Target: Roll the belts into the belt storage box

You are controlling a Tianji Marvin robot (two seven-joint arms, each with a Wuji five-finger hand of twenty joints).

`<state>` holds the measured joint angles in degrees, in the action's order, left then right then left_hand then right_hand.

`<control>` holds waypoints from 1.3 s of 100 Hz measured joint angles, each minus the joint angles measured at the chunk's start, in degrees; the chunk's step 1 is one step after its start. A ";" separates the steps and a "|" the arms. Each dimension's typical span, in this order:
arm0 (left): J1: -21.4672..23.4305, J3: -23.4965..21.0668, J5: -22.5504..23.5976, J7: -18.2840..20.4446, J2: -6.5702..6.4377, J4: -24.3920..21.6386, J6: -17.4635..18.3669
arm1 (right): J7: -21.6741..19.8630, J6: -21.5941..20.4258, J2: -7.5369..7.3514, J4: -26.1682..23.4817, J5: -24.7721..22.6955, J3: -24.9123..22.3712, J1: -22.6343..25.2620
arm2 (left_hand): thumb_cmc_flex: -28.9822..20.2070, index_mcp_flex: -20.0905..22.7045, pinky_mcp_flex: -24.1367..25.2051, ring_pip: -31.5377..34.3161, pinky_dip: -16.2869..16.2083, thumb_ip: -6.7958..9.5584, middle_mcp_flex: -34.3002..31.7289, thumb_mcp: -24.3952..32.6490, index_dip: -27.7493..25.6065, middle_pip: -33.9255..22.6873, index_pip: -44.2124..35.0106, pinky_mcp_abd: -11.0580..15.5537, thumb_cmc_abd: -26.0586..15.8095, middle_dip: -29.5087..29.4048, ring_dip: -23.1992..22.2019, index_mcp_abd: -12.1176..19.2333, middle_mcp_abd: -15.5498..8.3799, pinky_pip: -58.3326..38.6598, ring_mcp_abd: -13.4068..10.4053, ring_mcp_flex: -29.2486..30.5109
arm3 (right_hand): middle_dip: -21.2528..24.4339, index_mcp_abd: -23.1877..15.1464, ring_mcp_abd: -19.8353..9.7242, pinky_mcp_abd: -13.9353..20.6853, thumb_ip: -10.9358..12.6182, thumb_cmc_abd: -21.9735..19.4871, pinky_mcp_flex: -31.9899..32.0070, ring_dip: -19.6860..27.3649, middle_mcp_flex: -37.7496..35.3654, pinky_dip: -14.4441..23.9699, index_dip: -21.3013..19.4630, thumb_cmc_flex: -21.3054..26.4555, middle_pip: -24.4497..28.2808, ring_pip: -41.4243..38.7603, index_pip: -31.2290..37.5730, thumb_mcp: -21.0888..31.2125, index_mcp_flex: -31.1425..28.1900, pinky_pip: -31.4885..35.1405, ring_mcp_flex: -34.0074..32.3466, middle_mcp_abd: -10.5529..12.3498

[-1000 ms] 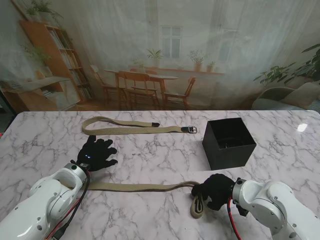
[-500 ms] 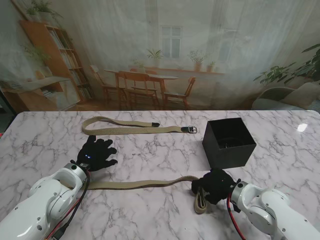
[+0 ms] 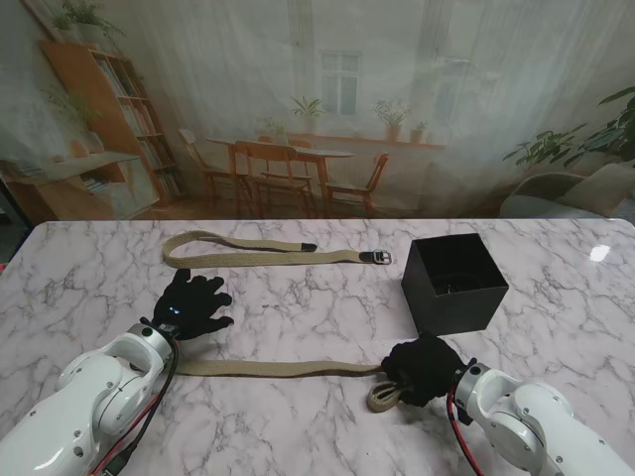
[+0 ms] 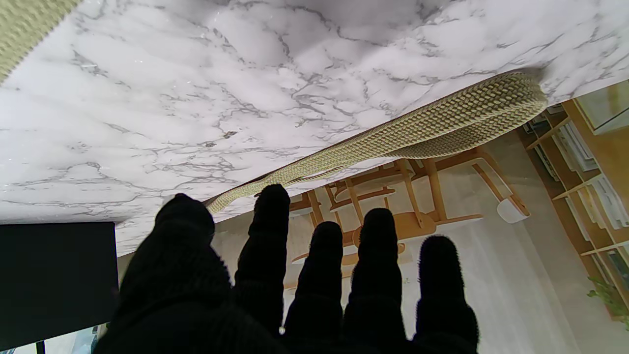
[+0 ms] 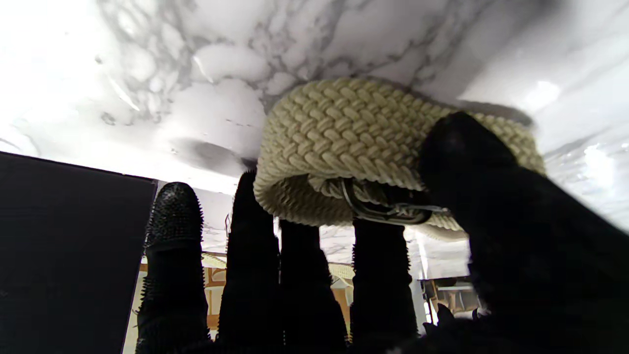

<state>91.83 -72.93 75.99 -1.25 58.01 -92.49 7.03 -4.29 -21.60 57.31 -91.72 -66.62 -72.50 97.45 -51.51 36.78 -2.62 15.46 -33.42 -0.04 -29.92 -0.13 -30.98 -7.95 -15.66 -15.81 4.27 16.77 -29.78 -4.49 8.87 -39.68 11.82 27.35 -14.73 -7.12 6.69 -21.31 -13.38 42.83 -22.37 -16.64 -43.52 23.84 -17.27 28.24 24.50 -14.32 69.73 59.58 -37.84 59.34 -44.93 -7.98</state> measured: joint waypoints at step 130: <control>-0.17 0.16 0.00 -0.05 0.00 0.21 -0.01 | 9.77 -4.99 1.18 6.57 3.40 2.34 -2.80 | 0.00 0.00 0.00 0.00 0.01 0.00 0.00 0.00 0.00 0.00 0.00 0.00 0.00 0.00 0.00 -0.01 0.00 0.01 0.00 0.00 | -9.46 -13.50 -2.41 7.07 -2.20 -11.04 -7.46 -8.39 -32.51 3.24 10.05 -1.80 8.37 -11.65 -17.41 -2.26 -7.81 10.86 -21.58 3.72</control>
<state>91.66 -72.77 75.99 -1.30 58.01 -92.28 7.02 5.48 -26.60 58.49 -85.15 -63.22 -70.16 94.65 -51.51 36.78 -2.62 15.45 -33.41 -0.04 -29.92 -0.13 -30.98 -7.95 -15.66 -15.81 4.27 16.77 -29.78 -4.51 8.87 -39.67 11.82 27.35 -24.19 -20.62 4.29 -14.24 -15.58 31.79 -29.83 -25.03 -76.03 27.08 -7.22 26.44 32.87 -25.97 52.33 57.32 -45.65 70.20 -66.50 -4.25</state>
